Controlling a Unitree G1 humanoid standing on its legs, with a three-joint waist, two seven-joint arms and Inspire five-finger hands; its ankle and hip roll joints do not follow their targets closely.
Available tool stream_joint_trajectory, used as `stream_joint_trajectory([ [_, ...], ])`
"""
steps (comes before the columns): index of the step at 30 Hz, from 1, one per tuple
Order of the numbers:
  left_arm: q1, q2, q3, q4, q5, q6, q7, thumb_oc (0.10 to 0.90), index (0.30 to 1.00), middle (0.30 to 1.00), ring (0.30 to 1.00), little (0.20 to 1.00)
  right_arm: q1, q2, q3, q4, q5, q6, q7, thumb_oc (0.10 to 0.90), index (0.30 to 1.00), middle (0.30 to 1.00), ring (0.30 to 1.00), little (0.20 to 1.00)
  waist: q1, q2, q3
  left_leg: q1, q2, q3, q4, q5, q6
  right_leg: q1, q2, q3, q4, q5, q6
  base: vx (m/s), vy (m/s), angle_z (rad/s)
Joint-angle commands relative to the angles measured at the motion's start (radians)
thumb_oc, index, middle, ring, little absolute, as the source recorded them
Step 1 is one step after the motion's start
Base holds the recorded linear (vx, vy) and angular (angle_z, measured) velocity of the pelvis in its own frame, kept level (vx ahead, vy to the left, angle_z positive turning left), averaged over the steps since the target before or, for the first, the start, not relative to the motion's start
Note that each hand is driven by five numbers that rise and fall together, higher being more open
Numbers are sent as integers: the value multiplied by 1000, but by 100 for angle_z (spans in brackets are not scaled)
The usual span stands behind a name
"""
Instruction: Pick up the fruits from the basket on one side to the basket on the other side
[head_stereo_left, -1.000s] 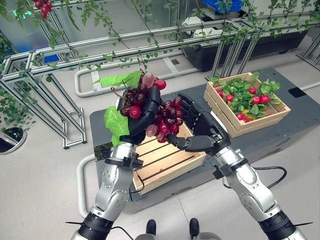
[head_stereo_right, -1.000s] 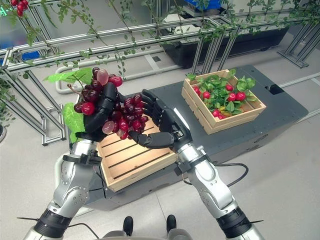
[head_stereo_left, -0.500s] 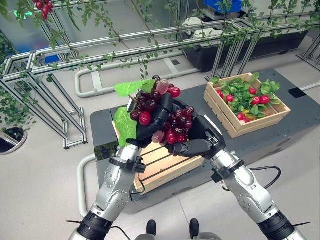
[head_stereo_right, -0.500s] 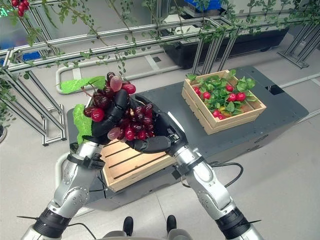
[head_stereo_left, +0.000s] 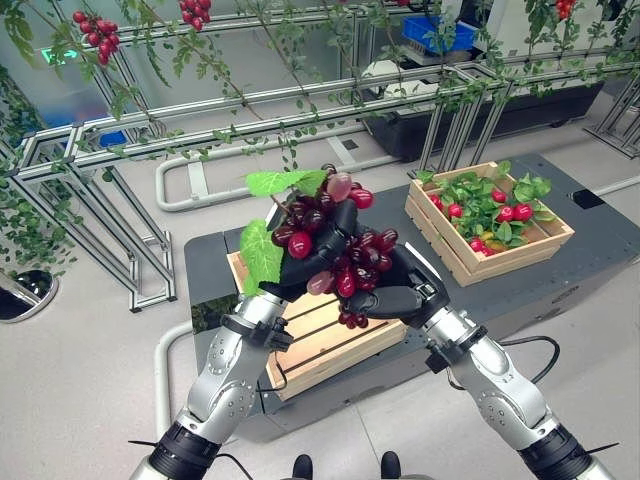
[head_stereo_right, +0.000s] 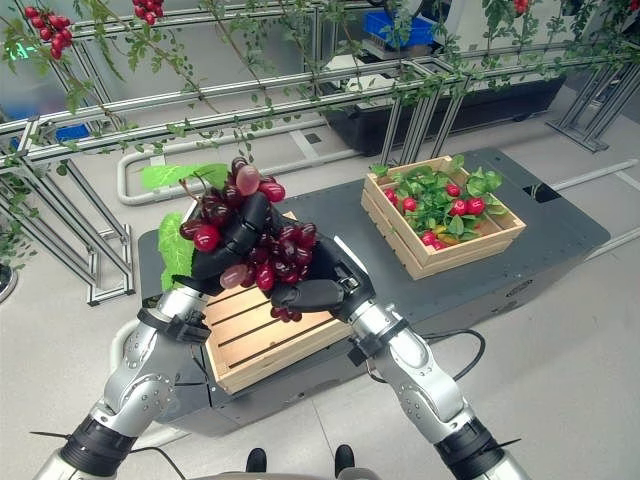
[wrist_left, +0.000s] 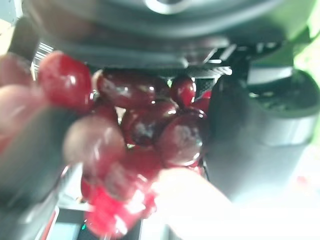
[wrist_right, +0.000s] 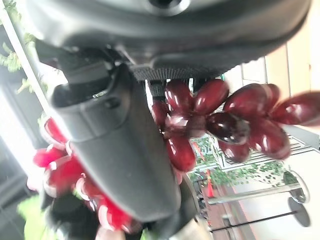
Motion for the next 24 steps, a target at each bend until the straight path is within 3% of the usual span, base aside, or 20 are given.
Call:
stream_joint_trajectory([
  [1, -96, -35, -39, -95, -1, -71, -39, 400, 300, 300, 300, 300, -57, 64, 10, -80, 28, -112, 38, 400, 300, 300, 300, 300, 5, -15, -115, -9, -11, -9, 2, -57, 32, 16, -19, 13, 1, -12, -3, 0, 0, 0],
  [12, -76, -22, 1, -86, 155, -86, 53, 400, 300, 300, 300, 300, -15, 94, -29, -77, 20, -136, -66, 400, 300, 300, 300, 300, 2, -13, -117, -12, -10, -8, 2, -56, 30, 14, -17, 12, 1, -13, -6, 0, -15, 0],
  [13, -69, -11, 12, -84, 212, -96, 73, 530, 495, 495, 495, 495, -3, 95, -40, -80, 21, -144, -74, 400, 300, 300, 300, 300, 0, -12, -116, -13, -8, -7, 2, -55, 30, 12, -17, 12, 1, -13, -6, -4, -56, -1],
  [14, -66, -6, 16, -85, 230, -98, 82, 560, 540, 540, 540, 540, 3, 96, -44, -82, 18, -149, -82, 400, 300, 300, 300, 300, 0, -12, -116, -14, -7, -7, 2, -54, 29, 11, -16, 12, 1, -13, -6, -9, -69, -1],
  [15, -61, -1, 26, -84, 245, -99, 90, 631, 646, 646, 646, 646, 11, 98, -51, -84, 12, -155, -89, 400, 300, 300, 300, 300, -1, -11, -116, -16, -5, -6, 2, -52, 27, 9, -14, 13, 1, -12, -6, -13, -90, -1],
  [16, -57, 7, 45, -73, 274, -102, 107, 800, 900, 900, 900, 900, 25, 99, -65, -84, 4, -167, -98, 400, 300, 300, 300, 300, -3, -11, -116, -18, -2, -2, 2, -51, 26, 6, -11, 16, 1, -13, -8, -17, -103, -1],
  [21, -25, 23, 107, -50, 378, -146, 209, 800, 900, 900, 900, 900, 57, 98, -114, -86, -19, -176, -128, 400, 300, 300, 300, 300, -10, -10, -113, -30, 18, 4, 2, -36, 14, -8, 7, 26, 1, -11, -17, -21, -133, -3],
  [22, -12, 33, 142, -36, 498, -188, 309, 800, 900, 900, 900, 900, 70, 94, -138, -86, -21, -175, -125, 400, 300, 300, 300, 300, -13, -10, -110, -36, 27, 4, 2, -29, 9, -12, 16, 30, 1, -12, -22, -14, -157, -5],
  [24, -2, 46, 182, -22, 587, -213, 414, 800, 900, 900, 900, 900, 82, 88, -162, -86, -18, -175, -123, 400, 300, 300, 300, 300, -16, -11, -107, -42, 38, 6, 2, -20, 1, -17, 24, 34, 1, -14, -27, -17, -161, -10],
])
